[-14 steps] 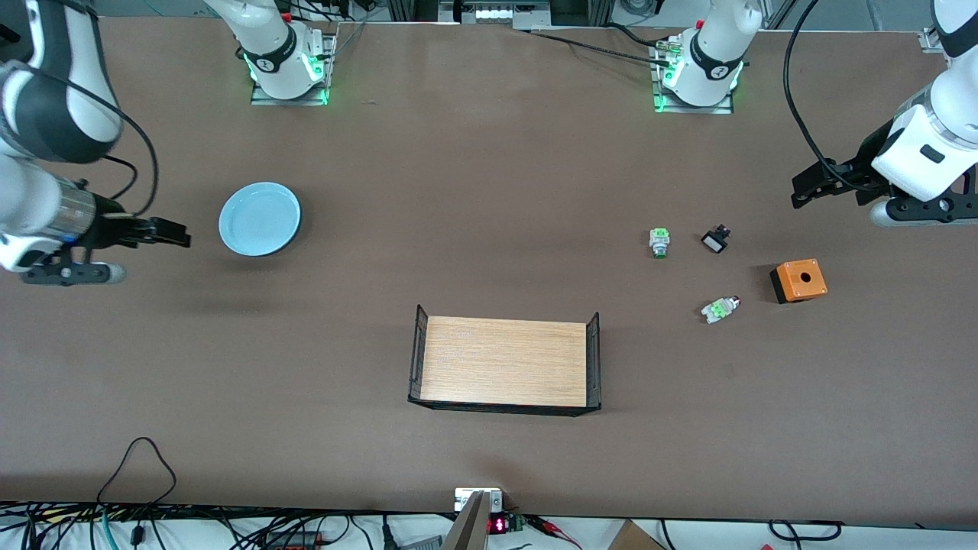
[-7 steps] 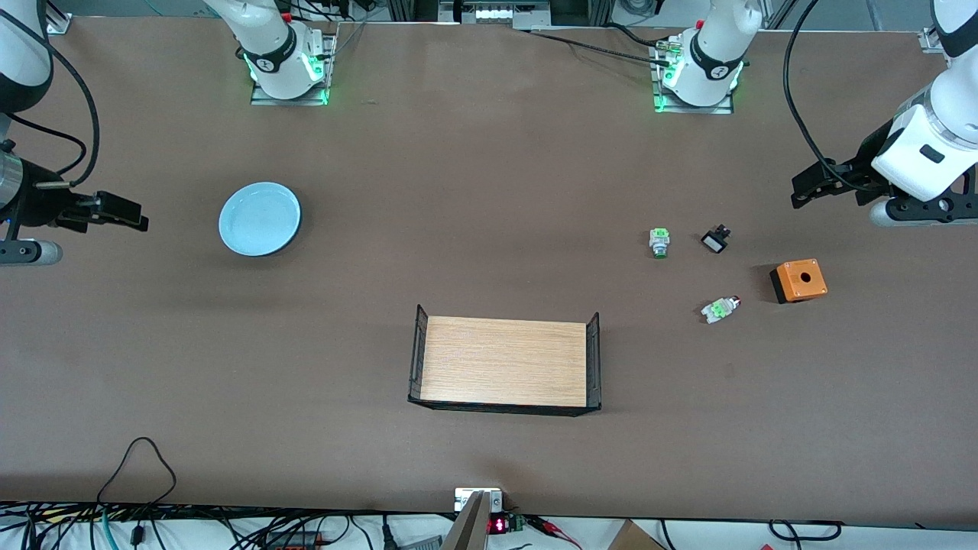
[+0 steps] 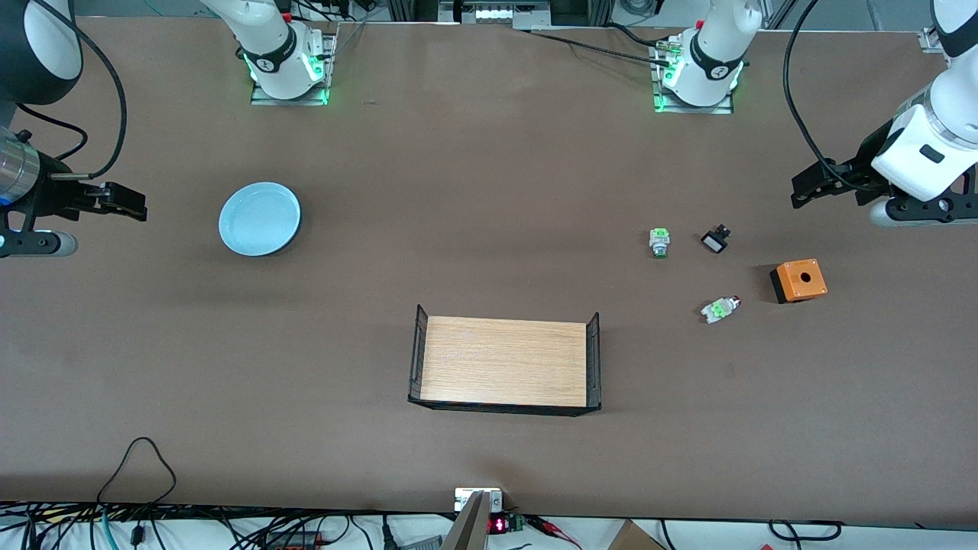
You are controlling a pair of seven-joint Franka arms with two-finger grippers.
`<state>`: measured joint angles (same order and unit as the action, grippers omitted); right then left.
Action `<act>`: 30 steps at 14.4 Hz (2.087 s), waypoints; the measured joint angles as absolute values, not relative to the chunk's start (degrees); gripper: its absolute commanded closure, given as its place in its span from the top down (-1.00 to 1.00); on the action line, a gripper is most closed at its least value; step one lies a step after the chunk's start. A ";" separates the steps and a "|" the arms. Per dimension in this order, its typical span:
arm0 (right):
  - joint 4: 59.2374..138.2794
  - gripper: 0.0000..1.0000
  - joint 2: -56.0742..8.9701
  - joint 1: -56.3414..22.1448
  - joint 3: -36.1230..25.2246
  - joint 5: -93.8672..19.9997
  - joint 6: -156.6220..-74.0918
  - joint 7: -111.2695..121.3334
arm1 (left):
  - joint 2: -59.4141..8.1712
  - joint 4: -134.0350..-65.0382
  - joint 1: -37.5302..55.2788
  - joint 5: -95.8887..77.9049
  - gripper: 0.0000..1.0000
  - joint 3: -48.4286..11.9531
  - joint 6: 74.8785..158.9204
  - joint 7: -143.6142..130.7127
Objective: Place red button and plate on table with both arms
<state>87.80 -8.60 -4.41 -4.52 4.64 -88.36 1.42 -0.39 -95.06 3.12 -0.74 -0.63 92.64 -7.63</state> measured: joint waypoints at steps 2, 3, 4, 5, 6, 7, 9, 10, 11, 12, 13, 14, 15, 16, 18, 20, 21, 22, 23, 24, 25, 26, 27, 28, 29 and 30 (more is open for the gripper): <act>91.34 1.00 -6.48 -4.28 -5.09 4.64 -91.36 1.41 | -0.39 -95.06 3.12 -0.74 1.00 -0.63 92.64 -7.63; 93.01 1.00 -5.40 -4.22 -5.26 4.64 -92.43 1.14 | -0.39 -95.06 3.12 -0.74 1.00 -0.63 92.64 -7.63; 94.13 1.00 -4.60 -4.22 -5.32 4.53 -92.98 0.47 | -0.39 -95.05 3.12 -0.74 1.00 -0.63 92.64 -7.63; 94.79 1.00 -4.04 -4.24 -5.32 4.31 -93.23 0.02 | -0.39 -95.05 3.12 -0.74 1.00 -0.63 92.64 -7.63; 95.12 1.00 -3.70 -4.26 -5.32 4.17 -93.36 -0.16 | -0.39 -95.05 3.12 -0.74 1.00 -0.63 92.64 -7.63; 95.25 1.00 -3.55 -4.28 -5.32 4.14 -93.44 -0.22 | -0.39 -95.05 3.12 -0.74 1.00 -0.63 92.64 -7.63; 95.31 1.00 -3.52 -4.31 -5.31 4.02 -93.81 -0.24 | -0.39 -95.05 3.12 -0.74 1.00 -0.63 92.64 -7.63; 95.31 1.00 -3.52 -4.31 -5.31 4.02 -94.00 -0.24 | -0.39 -95.05 3.12 -0.74 1.00 -0.63 92.64 -7.63; 95.31 1.00 -3.52 -4.31 -5.31 4.02 -94.06 -0.24 | -0.39 -95.05 3.13 -0.74 1.00 -0.63 92.64 -7.63; 95.31 1.00 -3.52 -4.30 -5.31 4.02 -94.06 -0.24 | -0.39 -95.05 3.14 -0.74 1.00 -0.63 92.64 -7.63; 95.26 1.00 -3.51 -4.31 -5.31 4.02 -94.12 -0.24 | -0.39 -95.05 3.14 -0.74 1.00 -0.63 92.64 -7.63; 95.01 1.00 -3.51 -4.31 -5.31 4.02 -94.26 -0.24 | -0.39 -95.05 3.15 -0.74 1.00 -0.63 92.64 -7.63; 94.50 1.00 -3.50 -4.31 -5.31 4.02 -94.35 -0.24 | -0.39 -95.05 3.15 -0.74 1.00 -0.63 92.64 -7.63; 93.89 1.00 -3.48 -4.31 -5.31 4.02 -94.37 -0.23 | -0.39 -95.05 3.15 -0.74 1.00 -0.63 92.64 -7.63; 92.91 1.00 -3.40 -4.30 -5.31 4.02 -94.36 -0.23 | -0.39 -95.05 3.15 -0.74 1.00 -0.63 92.64 -7.63; 92.23 1.00 -3.38 -4.26 -5.32 4.02 -94.16 -0.22 | -0.39 -95.05 3.15 -0.74 1.00 -0.63 92.64 -7.63; 92.05 1.00 -3.37 -4.26 -5.32 4.02 -93.82 -0.22 | -0.39 -95.05 3.15 -0.74 1.00 -0.63 92.64 -7.63; 92.00 1.00 -3.35 -4.25 -5.33 4.02 -93.31 -0.22 | -0.39 -95.05 3.15 -0.74 1.00 -0.63 92.64 -7.63; 91.97 1.00 -3.32 -4.24 -5.34 4.02 -92.63 -0.22 | -0.39 -95.05 3.15 -0.74 1.00 -0.63 92.64 -7.63; 91.96 1.00 -3.27 -4.24 -5.37 4.02 -92.00 -0.22 | -0.39 -95.05 3.15 -0.74 1.00 -0.63 92.64 -7.63; 91.93 1.00 -3.21 -4.23 -5.40 4.02 -91.56 -0.22 | -0.39 -95.05 3.15 -0.74 1.00 -0.63 92.64 -7.63; 91.91 1.00 -3.17 -4.23 -5.42 4.02 -91.38 -0.22 | -0.39 -95.05 3.15 -0.74 1.00 -0.63 92.64 -7.63; 91.87 1.00 -3.15 -4.23 -5.43 4.02 -91.28 -0.22 | -0.39 -95.05 3.15 -0.74 1.00 -0.63 92.64 -7.63; 91.84 1.00 -3.15 -4.23 -5.43 4.02 -91.23 -0.22 | -0.39 -95.05 3.15 -0.74 1.00 -0.63 92.64 -7.63; 91.83 1.00 -3.15 -4.23 -5.43 4.02 -91.21 -0.22 | -0.39 -95.05 3.15 -0.74 1.00 -0.63 92.64 -7.63; 91.83 1.00 -3.15 -4.23 -5.43 4.02 -91.20 -0.22 | -0.39 -95.05 3.15 -0.74 1.00 -0.63 92.64 -7.63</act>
<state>91.83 -3.15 -4.23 -5.43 4.02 -91.20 -0.22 -0.39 -95.05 3.15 -0.74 -0.63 92.64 -7.63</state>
